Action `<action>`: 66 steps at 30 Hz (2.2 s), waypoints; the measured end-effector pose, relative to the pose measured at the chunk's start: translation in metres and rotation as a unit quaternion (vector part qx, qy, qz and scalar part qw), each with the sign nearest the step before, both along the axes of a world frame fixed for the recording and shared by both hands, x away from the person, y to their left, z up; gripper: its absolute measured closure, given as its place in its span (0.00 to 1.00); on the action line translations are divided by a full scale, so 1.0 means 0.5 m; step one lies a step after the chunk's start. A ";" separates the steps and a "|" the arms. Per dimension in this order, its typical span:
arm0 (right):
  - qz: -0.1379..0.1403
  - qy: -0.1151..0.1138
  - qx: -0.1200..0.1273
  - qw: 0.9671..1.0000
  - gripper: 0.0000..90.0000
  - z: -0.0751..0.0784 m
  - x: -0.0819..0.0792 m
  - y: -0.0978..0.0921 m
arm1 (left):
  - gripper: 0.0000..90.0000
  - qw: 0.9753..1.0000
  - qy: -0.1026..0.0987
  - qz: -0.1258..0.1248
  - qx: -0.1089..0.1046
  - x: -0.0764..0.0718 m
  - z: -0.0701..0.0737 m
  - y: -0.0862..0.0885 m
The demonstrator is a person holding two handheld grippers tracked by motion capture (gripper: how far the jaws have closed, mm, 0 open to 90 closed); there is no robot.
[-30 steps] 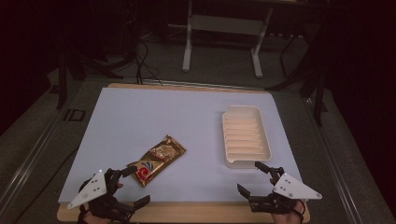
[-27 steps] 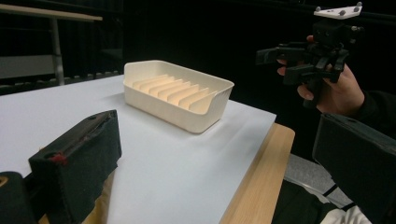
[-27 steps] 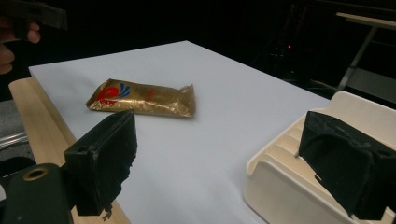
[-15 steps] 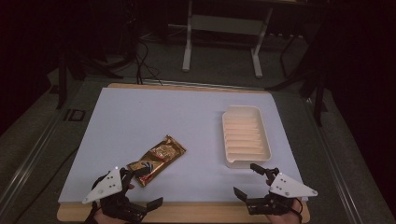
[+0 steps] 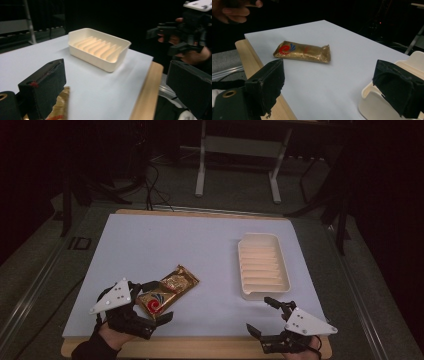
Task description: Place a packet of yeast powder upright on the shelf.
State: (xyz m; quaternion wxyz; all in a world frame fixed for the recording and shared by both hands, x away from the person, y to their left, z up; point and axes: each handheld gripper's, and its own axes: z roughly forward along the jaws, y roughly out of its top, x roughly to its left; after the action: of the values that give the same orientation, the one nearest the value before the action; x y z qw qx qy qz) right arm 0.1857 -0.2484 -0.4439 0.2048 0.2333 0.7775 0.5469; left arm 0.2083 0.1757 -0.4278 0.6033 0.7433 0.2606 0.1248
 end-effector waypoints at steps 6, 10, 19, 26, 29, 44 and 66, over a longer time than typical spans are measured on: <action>-0.002 -0.008 -0.002 1.000 0.13 -0.001 -0.002 0.002 | 0.04 1.000 -0.013 0.020 0.013 0.046 0.013 -0.005; -0.007 -0.016 0.005 1.000 0.13 0.003 -0.007 -0.001 | 0.04 0.999 -0.018 0.028 0.016 0.071 0.016 -0.013; -0.018 -0.032 0.019 0.999 0.14 0.010 -0.012 -0.009 | 0.06 0.999 -0.006 0.028 0.045 0.123 0.006 -0.031; -0.019 -0.025 0.014 0.999 0.14 0.005 -0.008 -0.006 | 0.07 0.997 0.006 0.045 0.066 0.172 -0.015 -0.032; -0.019 -0.025 0.017 0.999 0.14 0.006 -0.008 -0.006 | 0.11 0.997 0.013 0.047 0.067 0.194 -0.024 -0.030; -0.014 -0.013 0.019 1.000 0.15 -0.001 -0.002 -0.005 | 0.19 0.993 0.055 0.054 0.087 0.269 -0.085 -0.024; -0.010 0.001 0.012 1.000 0.16 -0.009 0.003 -0.004 | 0.30 0.983 0.119 0.061 0.125 0.336 -0.187 -0.052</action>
State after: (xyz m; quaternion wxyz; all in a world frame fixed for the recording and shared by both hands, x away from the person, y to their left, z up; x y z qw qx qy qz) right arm 0.1872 -0.2504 -0.4483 0.2068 0.2441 0.7689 0.5536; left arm 0.3763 0.1497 -0.5215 0.4614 0.8052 0.3578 0.1040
